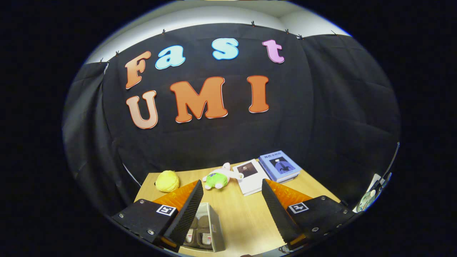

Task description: Open the storage box then place both shoes into the box .Put the left shoe in first, then the right shoe, with the right side of both shoes facing outward in a uniform manner.

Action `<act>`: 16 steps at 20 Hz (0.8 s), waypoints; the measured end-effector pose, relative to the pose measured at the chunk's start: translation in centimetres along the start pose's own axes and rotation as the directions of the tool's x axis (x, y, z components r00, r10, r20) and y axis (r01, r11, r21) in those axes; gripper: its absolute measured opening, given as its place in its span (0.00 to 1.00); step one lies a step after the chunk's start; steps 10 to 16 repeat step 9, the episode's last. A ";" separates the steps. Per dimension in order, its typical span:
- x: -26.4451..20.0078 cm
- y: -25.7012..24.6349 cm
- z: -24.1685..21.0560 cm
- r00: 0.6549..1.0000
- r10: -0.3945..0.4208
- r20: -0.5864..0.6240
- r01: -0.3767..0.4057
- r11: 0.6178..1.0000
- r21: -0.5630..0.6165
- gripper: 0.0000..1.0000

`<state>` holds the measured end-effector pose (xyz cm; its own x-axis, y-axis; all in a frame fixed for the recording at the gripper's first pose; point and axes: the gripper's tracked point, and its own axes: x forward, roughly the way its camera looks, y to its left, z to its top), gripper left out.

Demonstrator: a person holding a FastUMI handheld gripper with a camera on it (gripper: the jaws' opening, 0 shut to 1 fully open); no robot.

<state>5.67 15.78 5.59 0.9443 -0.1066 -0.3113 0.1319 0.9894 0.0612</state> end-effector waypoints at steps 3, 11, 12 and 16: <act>-0.7 -2.2 1.7 0.998 -0.002 0.059 0.002 1.000 0.008 0.98; -1.2 -6.6 3.1 0.993 -0.028 0.116 0.023 0.999 0.044 0.98; -1.2 -6.6 3.1 0.993 -0.028 0.116 0.023 0.999 0.044 0.98; -1.2 -6.6 3.1 0.993 -0.028 0.116 0.023 0.999 0.044 0.98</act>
